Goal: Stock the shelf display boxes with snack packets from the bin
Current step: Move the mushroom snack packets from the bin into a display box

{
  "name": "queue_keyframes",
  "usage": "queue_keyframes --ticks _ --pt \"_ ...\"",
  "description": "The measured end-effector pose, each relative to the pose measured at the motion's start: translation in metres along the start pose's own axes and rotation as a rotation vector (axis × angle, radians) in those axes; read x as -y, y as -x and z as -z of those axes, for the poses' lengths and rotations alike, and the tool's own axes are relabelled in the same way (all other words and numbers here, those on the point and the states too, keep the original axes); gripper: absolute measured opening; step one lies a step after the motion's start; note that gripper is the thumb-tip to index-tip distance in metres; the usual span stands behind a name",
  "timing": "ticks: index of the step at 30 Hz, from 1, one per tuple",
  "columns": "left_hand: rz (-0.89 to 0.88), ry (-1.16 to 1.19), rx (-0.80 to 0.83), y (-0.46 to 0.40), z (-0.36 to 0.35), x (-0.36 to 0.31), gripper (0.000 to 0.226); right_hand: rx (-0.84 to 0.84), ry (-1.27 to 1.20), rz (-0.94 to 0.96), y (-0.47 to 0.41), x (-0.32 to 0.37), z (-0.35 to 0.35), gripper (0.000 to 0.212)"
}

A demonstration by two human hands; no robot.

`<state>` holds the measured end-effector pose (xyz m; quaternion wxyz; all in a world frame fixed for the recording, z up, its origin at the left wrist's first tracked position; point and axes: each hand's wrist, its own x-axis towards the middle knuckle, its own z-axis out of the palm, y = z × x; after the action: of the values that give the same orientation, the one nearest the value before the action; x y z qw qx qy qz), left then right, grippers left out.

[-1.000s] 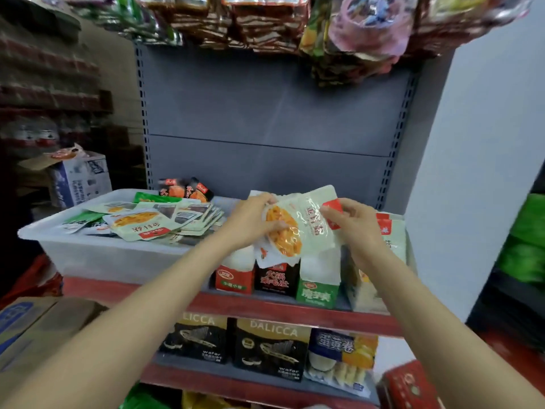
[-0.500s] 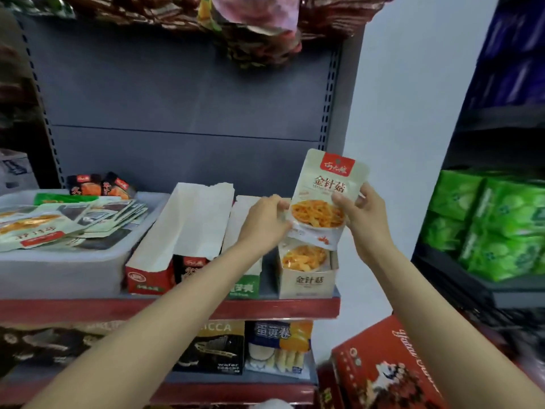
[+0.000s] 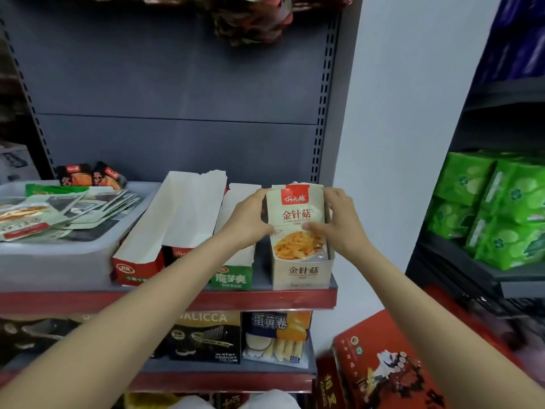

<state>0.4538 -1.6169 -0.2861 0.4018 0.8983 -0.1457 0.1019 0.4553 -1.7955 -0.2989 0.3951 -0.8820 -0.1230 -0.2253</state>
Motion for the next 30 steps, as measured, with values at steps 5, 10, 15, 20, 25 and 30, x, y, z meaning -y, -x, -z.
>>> queue_keyframes --ticks 5,10,15,20,25,30 --pt "-0.009 0.020 0.008 0.000 0.000 0.001 0.068 0.047 0.209 0.003 0.007 0.004 -0.005 0.098" --pt "-0.049 0.054 -0.074 0.009 0.009 -0.003 0.050 -0.005 0.478 0.103 0.011 0.024 -0.009 0.085" --pt "-0.191 -0.066 -0.314 0.033 0.049 0.025 0.028 0.016 0.342 0.289 0.010 0.069 -0.042 0.061" --pt "-0.154 -0.295 -0.472 0.066 0.122 0.080 0.021 0.120 0.217 0.409 0.004 0.121 -0.108 0.038" --pt "0.132 -0.361 -0.497 0.093 0.212 0.149 0.022 0.261 0.085 0.408 -0.008 0.183 -0.183 0.040" --pt "0.356 -0.376 -0.146 0.108 0.267 0.192 0.080 0.458 0.115 0.348 -0.033 0.232 -0.249 0.048"
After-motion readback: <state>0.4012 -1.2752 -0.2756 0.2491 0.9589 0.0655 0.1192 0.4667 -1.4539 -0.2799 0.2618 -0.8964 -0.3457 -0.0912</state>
